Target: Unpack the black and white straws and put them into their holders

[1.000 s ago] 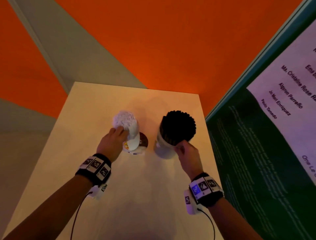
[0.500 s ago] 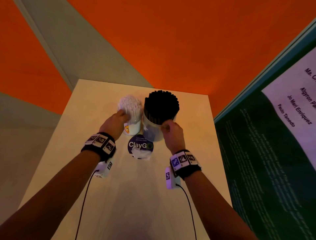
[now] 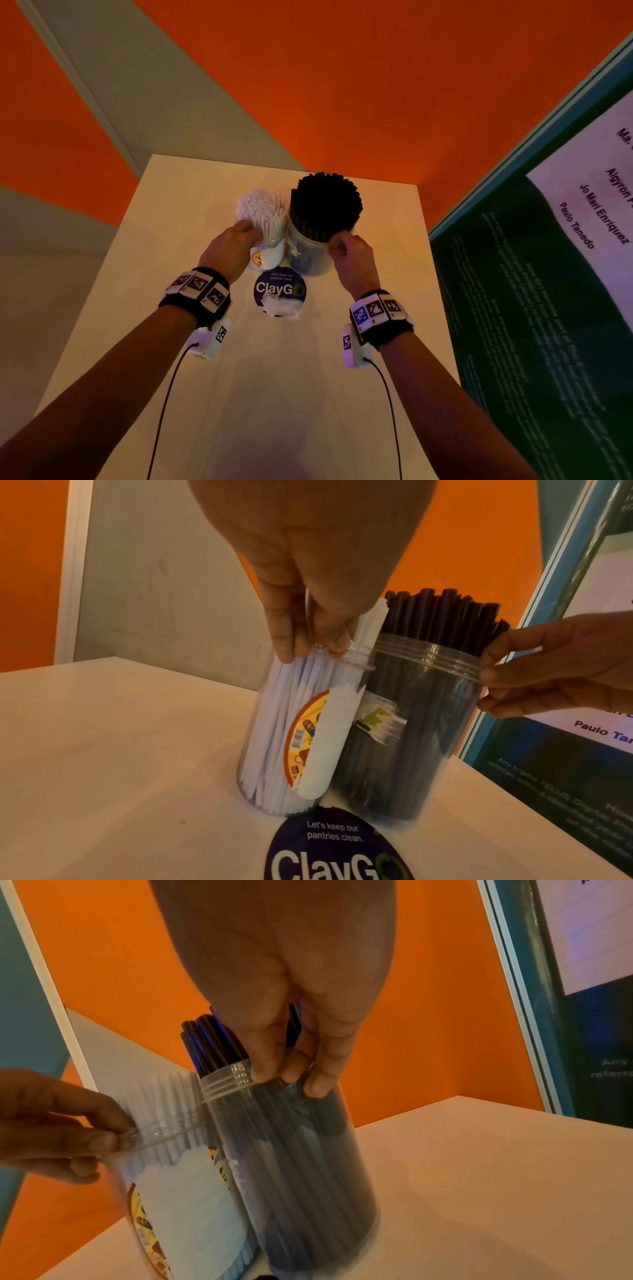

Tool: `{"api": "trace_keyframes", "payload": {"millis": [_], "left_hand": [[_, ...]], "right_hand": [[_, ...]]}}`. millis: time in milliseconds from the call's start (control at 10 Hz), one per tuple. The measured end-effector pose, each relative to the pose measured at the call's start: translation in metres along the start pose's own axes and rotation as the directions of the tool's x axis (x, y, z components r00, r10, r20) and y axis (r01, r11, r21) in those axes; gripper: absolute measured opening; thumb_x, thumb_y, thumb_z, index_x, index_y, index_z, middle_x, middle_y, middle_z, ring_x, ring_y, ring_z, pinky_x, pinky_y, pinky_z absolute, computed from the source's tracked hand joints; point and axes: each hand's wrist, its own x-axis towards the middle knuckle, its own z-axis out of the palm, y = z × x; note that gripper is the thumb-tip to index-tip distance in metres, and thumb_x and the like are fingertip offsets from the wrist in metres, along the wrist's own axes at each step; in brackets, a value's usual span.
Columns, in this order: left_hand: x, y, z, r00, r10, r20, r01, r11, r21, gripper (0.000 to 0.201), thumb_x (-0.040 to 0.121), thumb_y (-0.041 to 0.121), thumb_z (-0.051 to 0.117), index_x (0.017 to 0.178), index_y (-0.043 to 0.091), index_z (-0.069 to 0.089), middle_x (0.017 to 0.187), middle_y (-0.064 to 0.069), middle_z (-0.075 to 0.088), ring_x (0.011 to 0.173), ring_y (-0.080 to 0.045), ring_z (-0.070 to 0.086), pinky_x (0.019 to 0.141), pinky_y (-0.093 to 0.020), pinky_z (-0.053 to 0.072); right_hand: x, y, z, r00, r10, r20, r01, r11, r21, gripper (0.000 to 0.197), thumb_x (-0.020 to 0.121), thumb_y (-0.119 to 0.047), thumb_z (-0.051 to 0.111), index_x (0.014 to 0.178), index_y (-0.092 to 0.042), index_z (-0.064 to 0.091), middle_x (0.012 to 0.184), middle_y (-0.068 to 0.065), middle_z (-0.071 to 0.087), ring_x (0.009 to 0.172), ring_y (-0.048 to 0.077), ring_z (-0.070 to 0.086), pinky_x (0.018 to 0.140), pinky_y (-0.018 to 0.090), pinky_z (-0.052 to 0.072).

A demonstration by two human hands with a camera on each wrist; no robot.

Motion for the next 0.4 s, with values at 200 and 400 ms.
{"api": "trace_keyframes", "payload": {"millis": [200,400], "left_hand": [[-0.004,0.000,0.003,1.000,-0.005,-0.010,0.005,1.000,0.000,0.031,0.093,0.003,0.053,0.122,0.007,0.061,0.120,-0.016,0.054,0.099,-0.040,0.060,0.078,-0.046,0.049],[-0.051,0.011,0.005,0.983,0.048,-0.180,-0.057,0.997,-0.047,0.036,0.089,-0.002,0.056,0.124,0.006,0.058,0.127,-0.013,0.055,0.087,-0.039,0.065,0.067,-0.043,0.054]], "right_hand": [[-0.010,0.000,0.001,1.000,-0.025,-0.007,0.025,0.998,0.054,0.020,0.088,-0.007,0.058,0.108,-0.008,0.062,0.097,0.017,0.065,0.090,0.032,0.061,0.076,0.030,0.047],[-0.051,0.002,-0.011,0.995,-0.091,0.034,0.085,0.983,0.163,0.042,0.091,-0.006,0.057,0.132,-0.012,0.053,0.110,0.009,0.069,0.095,0.019,0.065,0.086,0.026,0.050]]}}
